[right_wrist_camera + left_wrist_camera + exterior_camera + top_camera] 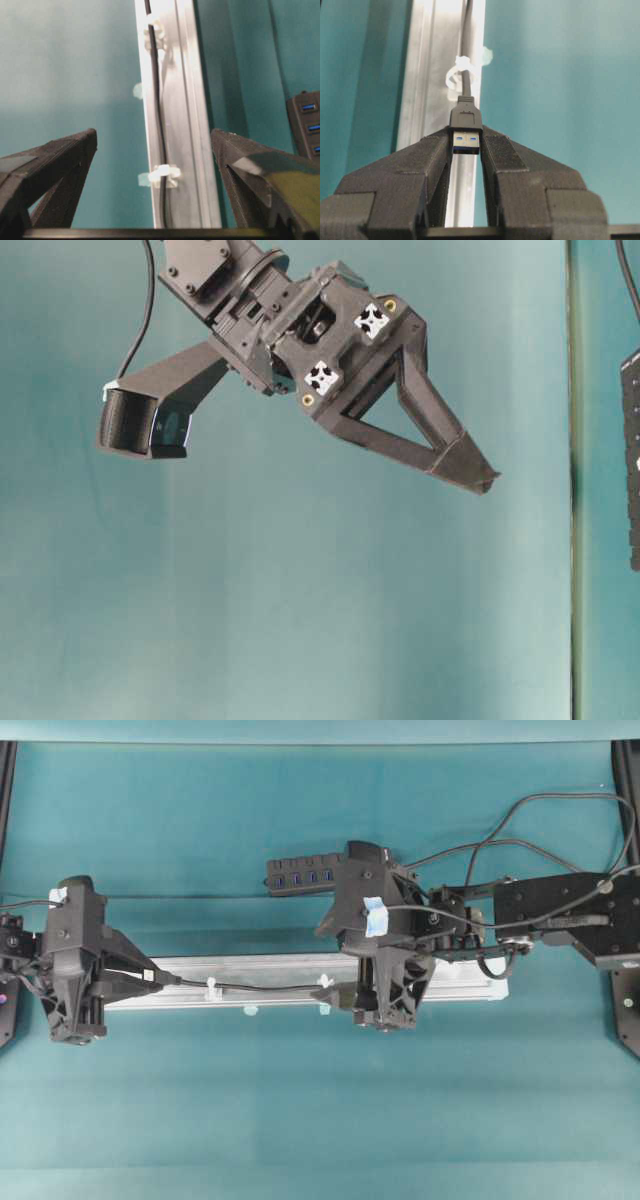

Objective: Pass the USB cable through three rings with both arms.

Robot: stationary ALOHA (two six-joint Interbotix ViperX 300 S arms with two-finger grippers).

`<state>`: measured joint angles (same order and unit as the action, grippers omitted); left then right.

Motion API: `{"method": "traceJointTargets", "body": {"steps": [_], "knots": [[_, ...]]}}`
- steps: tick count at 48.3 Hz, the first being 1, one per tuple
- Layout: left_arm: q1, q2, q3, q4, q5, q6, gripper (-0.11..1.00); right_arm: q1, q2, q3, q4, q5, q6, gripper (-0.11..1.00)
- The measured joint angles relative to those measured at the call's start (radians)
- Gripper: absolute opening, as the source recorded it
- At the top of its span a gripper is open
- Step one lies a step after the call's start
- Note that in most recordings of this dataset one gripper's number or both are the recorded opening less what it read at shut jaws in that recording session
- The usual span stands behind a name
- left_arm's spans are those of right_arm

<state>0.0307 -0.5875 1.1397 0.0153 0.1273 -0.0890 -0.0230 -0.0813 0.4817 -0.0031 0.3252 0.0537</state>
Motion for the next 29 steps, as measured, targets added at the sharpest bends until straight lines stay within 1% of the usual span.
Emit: {"method": "traceJointTargets", "body": {"steps": [29], "knots": [[-0.003,-0.002,-0.011,0.002,0.015,0.002,0.22,0.002,0.000,0.000,0.000,-0.017,0.000,0.90]]}}
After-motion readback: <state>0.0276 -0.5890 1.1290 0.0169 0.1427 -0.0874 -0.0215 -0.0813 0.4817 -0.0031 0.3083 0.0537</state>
